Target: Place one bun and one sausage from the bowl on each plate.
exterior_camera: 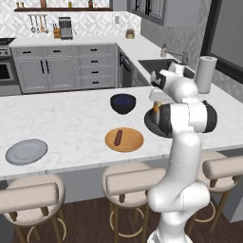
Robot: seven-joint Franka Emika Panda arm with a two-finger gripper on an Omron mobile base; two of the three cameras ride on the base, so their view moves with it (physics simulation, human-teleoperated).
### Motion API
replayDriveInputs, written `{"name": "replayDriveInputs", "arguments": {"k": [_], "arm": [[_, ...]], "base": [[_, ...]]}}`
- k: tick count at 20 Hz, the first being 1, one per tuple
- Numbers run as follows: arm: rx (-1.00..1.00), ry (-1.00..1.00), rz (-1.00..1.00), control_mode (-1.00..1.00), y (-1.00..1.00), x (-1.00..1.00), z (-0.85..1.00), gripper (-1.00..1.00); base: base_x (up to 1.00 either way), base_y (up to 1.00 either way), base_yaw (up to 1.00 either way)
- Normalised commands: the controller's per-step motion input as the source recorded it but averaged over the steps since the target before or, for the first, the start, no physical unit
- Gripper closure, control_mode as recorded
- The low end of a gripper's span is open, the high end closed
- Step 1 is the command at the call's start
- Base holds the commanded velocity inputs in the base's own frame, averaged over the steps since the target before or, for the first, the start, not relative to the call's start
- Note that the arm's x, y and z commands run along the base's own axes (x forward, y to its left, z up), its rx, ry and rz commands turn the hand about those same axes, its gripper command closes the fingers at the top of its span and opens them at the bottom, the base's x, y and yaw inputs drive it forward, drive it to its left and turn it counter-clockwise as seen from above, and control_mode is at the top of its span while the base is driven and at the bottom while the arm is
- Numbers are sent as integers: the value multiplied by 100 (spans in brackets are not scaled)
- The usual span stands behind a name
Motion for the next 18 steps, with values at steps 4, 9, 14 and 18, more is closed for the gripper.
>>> {"name": "replayDriveInputs", "arguments": {"k": [4,9,14,18], "arm": [[-6,0,1,-100,0,35,-26,-100],[-3,1,0,-100,0,34,-11,-100],[-4,-3,0,-100,-3,26,-28,-100],[0,-2,0,-100,-17,50,-16,-100]], "base": [[0,0,0],[0,0,0],[0,0,0],[0,0,0]]}}
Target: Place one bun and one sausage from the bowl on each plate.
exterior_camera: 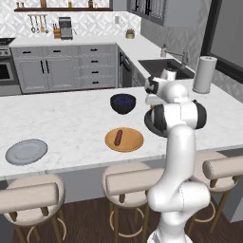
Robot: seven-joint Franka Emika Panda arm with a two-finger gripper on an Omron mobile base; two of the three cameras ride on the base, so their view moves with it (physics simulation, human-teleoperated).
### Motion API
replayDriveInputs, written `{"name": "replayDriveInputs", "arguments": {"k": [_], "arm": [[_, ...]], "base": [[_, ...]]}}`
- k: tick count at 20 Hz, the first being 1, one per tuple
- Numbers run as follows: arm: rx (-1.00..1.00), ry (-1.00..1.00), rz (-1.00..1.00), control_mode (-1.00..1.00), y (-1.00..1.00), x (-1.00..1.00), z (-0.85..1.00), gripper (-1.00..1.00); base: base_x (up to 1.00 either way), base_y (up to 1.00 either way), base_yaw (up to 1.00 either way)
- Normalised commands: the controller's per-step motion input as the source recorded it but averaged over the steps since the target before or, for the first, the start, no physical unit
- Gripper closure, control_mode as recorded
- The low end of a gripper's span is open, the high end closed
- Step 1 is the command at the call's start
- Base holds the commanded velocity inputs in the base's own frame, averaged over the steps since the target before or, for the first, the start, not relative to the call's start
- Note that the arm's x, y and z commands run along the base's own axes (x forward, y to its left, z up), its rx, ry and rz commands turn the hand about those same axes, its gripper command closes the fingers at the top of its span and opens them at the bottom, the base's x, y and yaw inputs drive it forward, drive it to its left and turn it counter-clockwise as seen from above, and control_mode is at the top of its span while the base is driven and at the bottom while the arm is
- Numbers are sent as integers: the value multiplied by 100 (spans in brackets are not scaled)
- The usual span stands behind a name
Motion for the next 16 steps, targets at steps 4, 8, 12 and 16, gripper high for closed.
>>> {"name": "replayDriveInputs", "arguments": {"k": [4,8,12,16], "arm": [[-2,-1,0,-100,-5,26,-26,-100],[-4,-1,0,-100,0,17,-26,-100],[0,0,0,-100,0,0,-3,100],[0,1,0,-100,2,0,0,100]], "base": [[0,0,0],[0,0,0],[0,0,0],[0,0,0]]}}
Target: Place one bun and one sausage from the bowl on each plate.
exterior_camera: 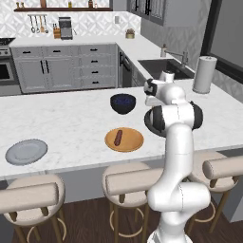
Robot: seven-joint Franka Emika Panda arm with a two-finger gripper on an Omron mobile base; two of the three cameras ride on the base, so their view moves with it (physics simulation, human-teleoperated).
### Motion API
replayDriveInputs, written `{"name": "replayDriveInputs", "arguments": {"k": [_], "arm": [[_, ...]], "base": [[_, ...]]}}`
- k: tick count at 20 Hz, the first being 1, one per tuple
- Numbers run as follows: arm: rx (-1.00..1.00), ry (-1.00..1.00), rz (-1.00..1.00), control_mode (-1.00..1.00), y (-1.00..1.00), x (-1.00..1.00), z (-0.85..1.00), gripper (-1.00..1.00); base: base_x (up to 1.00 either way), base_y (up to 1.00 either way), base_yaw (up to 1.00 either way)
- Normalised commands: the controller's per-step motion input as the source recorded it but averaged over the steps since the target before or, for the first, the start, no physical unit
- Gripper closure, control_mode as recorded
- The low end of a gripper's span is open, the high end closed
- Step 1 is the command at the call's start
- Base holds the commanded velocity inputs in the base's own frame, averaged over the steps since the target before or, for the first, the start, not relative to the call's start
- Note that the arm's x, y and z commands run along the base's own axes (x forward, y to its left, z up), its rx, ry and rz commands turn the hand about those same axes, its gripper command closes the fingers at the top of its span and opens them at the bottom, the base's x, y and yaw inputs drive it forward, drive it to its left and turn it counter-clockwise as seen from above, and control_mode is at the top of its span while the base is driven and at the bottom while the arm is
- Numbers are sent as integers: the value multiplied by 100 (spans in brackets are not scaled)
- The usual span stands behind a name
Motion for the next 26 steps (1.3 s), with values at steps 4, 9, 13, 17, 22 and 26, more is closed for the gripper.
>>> {"name": "replayDriveInputs", "arguments": {"k": [4,9,13,17,22,26], "arm": [[-8,10,0,-100,30,-2,25,100],[-12,11,4,-100,68,-14,46,100],[4,2,-17,-100,93,-28,25,100],[7,-9,-16,-100,68,-97,-1,100],[21,-13,-12,-100,72,-83,-61,100],[5,-4,-6,-100,66,-28,-33,100]], "base": [[0,0,0],[0,0,0],[0,0,0],[0,0,0],[0,0,0],[0,0,0]]}}
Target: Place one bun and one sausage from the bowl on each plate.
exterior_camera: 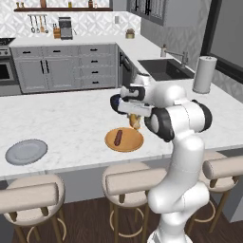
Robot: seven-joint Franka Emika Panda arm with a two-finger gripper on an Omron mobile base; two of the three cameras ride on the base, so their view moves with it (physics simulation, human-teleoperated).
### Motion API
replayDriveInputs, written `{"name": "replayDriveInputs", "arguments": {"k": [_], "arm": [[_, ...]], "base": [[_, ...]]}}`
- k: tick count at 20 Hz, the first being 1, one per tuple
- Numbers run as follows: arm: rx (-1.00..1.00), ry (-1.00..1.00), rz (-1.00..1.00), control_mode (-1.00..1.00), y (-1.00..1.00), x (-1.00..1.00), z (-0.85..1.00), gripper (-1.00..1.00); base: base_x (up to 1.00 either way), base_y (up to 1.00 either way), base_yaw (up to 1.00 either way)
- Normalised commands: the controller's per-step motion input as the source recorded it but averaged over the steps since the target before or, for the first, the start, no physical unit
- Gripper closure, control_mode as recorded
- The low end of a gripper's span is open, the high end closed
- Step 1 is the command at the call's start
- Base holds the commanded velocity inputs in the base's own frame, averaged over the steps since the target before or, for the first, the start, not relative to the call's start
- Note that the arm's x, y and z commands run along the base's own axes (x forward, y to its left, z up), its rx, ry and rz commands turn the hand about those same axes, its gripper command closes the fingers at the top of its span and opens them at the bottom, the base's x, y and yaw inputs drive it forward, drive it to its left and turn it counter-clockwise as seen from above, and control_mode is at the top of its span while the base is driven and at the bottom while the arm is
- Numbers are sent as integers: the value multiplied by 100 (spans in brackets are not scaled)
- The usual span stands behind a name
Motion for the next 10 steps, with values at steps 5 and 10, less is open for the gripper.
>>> {"name": "replayDriveInputs", "arguments": {"k": [5,10], "arm": [[-9,24,0,-100,26,2,-27,100],[-7,22,5,-100,14,3,-42,100]], "base": [[0,0,0],[0,0,0]]}}
